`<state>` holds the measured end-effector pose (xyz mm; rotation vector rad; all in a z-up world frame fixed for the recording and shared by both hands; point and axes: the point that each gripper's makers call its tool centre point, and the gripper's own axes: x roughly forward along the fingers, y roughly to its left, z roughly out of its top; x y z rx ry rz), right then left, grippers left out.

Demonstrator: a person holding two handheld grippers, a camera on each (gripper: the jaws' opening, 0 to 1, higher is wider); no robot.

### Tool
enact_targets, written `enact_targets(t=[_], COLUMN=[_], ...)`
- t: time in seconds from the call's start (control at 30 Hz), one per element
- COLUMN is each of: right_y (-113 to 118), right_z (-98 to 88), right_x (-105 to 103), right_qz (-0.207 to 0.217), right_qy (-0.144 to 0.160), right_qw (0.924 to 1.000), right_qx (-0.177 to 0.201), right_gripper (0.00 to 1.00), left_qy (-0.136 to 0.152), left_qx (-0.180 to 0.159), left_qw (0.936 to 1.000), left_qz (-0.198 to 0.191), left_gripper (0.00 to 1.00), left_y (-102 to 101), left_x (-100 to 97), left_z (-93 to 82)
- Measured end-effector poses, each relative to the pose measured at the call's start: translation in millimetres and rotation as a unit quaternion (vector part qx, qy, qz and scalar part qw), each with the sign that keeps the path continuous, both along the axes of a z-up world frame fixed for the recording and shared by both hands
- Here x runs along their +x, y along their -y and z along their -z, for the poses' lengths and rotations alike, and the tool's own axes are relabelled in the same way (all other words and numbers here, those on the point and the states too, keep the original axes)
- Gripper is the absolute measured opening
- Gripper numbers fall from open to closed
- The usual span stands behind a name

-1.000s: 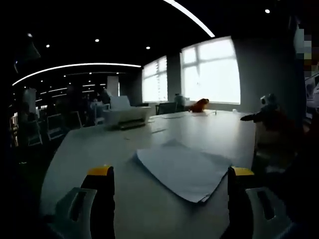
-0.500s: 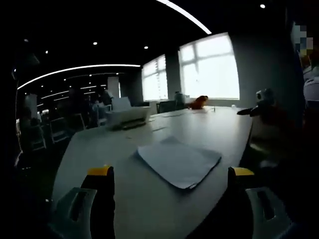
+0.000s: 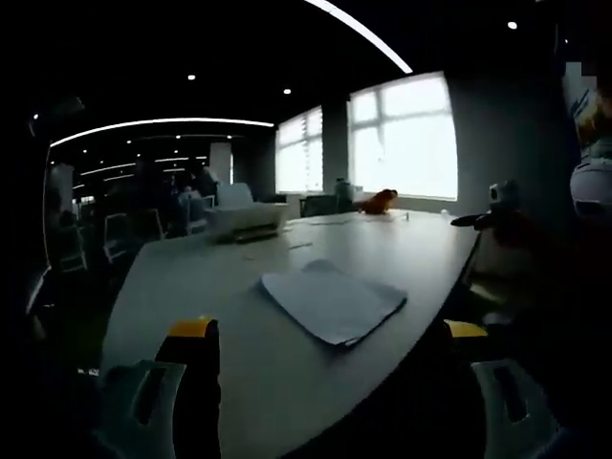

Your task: Organize the stack of printing papers by aligning and flattening the scattered papers on the table

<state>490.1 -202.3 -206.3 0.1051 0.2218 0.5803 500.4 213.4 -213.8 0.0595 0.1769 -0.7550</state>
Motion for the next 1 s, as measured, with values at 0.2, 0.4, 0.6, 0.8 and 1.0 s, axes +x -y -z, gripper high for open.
enact_targets(t=[0.2, 0.4, 0.6, 0.8, 1.0], right_y=[0.8, 6.0, 8.5, 6.2, 5.3], right_z=[-1.3, -1.6, 0.7, 0.5, -2.2], right_x=[-7.0, -11.4, -10.5, -10.7, -11.5], right_qz=[0.002, 0.007, 0.011, 0.008, 0.006], right_qy=[0.001, 0.000, -0.002, -0.002, 0.001], right_qw=[0.9999, 0.9997, 0.9995, 0.9996, 0.9996], right_qx=[-0.010, -0.025, -0.028, -0.028, -0.028], right_gripper=[0.90, 0.90, 0.90, 0.90, 0.90], left_qy=[0.001, 0.001, -0.004, -0.007, -0.011], left_qx=[-0.001, -0.009, -0.006, -0.007, -0.009], left_qw=[0.9999, 0.9996, 0.9995, 0.9997, 0.9997], left_qz=[-0.015, -0.027, -0.032, -0.023, -0.020], left_gripper=[0.97, 0.97, 0.97, 0.97, 0.97], left_y=[-8.0, -14.9, -16.5, -11.6, -9.7], left_x=[-5.2, -8.9, -8.8, -11.8, -13.0], left_z=[-3.2, -5.1, -0.8, -0.8, 1.4])
